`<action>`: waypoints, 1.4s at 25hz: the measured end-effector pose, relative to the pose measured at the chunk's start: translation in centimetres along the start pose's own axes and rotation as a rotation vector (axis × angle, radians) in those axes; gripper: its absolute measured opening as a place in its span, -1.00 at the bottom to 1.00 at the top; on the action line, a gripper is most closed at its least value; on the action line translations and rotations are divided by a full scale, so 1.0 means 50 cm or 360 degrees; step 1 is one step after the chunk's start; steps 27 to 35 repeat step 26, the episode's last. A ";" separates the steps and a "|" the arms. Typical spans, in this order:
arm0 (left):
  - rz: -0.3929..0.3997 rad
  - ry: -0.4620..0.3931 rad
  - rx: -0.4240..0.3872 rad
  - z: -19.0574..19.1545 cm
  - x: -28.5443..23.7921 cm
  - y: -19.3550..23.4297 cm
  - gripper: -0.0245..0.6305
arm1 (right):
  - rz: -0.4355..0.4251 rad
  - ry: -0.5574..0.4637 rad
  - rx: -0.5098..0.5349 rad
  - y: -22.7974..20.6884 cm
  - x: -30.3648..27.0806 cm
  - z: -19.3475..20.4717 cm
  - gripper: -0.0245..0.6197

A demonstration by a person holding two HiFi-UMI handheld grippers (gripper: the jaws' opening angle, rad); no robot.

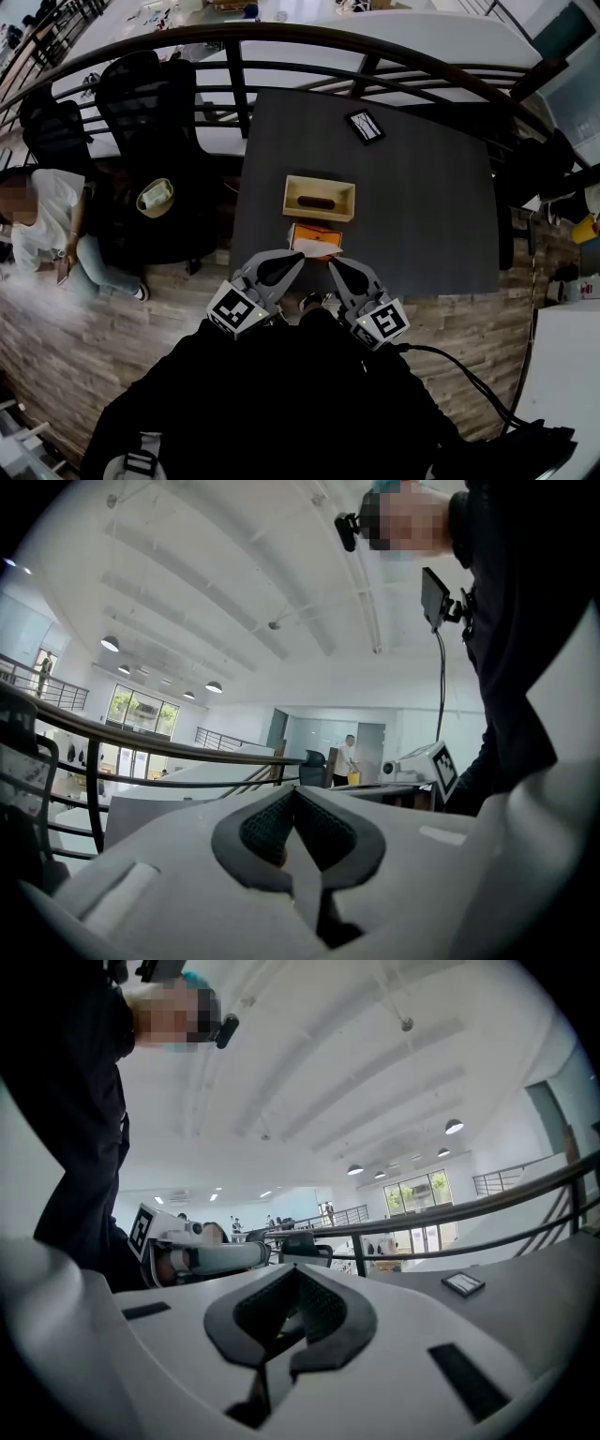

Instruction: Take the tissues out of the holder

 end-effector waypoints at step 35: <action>-0.0031 0.0030 -0.0019 0.016 0.001 0.004 -0.97 | -0.0070 0.0041 0.0103 0.014 -0.027 0.004 -0.91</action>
Point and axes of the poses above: the fingertips, and each gripper's own axes: x backward along the fingers, y to its left, z out of its underside, the point moved 3 cm from there along x, backward along the fingers, and after that the axes turned 14 degrees about -x, right-handed, at the moved point
